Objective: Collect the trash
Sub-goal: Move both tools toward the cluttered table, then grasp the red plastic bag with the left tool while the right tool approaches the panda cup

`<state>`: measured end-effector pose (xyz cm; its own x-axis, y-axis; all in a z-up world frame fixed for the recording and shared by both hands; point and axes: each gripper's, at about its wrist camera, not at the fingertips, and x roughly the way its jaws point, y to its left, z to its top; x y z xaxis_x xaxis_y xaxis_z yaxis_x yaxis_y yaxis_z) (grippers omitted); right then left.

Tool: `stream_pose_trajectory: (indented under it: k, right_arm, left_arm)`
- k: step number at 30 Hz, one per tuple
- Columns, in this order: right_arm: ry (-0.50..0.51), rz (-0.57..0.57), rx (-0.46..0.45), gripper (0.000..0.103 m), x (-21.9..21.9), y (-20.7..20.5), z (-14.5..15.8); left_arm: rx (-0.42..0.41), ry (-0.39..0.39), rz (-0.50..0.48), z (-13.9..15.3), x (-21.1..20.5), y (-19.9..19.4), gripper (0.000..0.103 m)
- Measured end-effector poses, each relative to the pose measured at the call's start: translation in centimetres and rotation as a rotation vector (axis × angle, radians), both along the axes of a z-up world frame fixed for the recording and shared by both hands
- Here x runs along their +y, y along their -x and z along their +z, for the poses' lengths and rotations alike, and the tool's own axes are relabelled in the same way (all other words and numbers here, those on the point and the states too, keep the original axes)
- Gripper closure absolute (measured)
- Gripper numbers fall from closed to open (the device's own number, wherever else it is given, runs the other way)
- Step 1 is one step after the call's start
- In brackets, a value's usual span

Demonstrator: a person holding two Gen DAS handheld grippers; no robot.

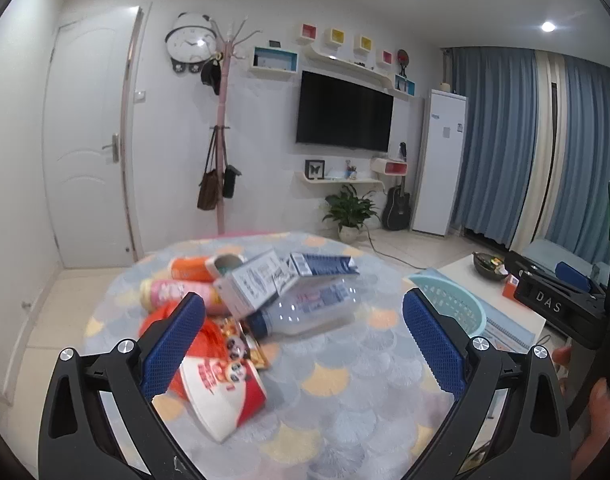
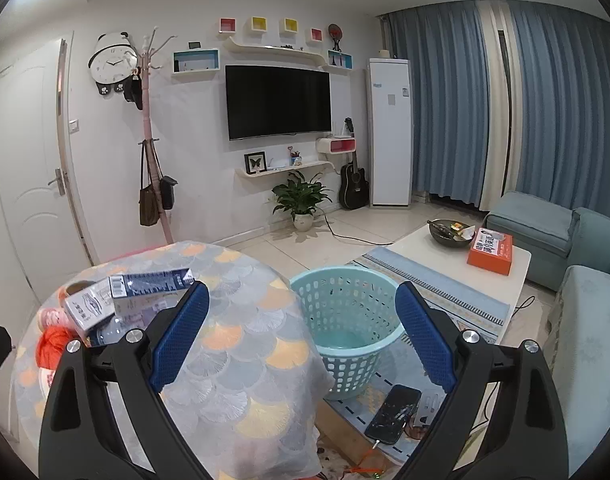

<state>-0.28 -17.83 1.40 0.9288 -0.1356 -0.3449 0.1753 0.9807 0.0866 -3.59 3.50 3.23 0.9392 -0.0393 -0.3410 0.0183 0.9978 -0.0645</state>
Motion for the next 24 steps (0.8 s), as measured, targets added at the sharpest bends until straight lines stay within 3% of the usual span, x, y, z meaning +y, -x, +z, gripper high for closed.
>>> stream_pose_trajectory:
  k: [5, 10, 15, 21, 24]
  right_arm:
    - [-0.041, 0.037, -0.002, 0.013, -0.3, -0.1, 2.7]
    - [-0.077, 0.076, -0.004, 0.013, -0.2, 0.2, 5.1]
    - [-0.057, 0.085, -0.004, 0.013, 0.2, 0.3, 5.8]
    - [-0.06, 0.089, 0.042, 0.015, 0.5, -1.3, 4.7]
    - [-0.054, 0.12, 0.081, 0.031, 1.4, -2.8, 3.8]
  left_arm:
    - [-0.065, -0.05, 0.028, 4.4, 0.3, 0.4, 0.007]
    - [-0.096, -0.04, 0.031, 7.7, 1.0, 1.0, 0.007]
    - [-0.071, 0.011, 0.033, 7.6, 2.6, 1.7, 0.007]
    - [0.001, 0.039, 0.136, 5.6, 7.3, 0.5, 0.007]
    - [0.027, 0.056, 0.214, 5.7, 11.0, -0.6, 0.007]
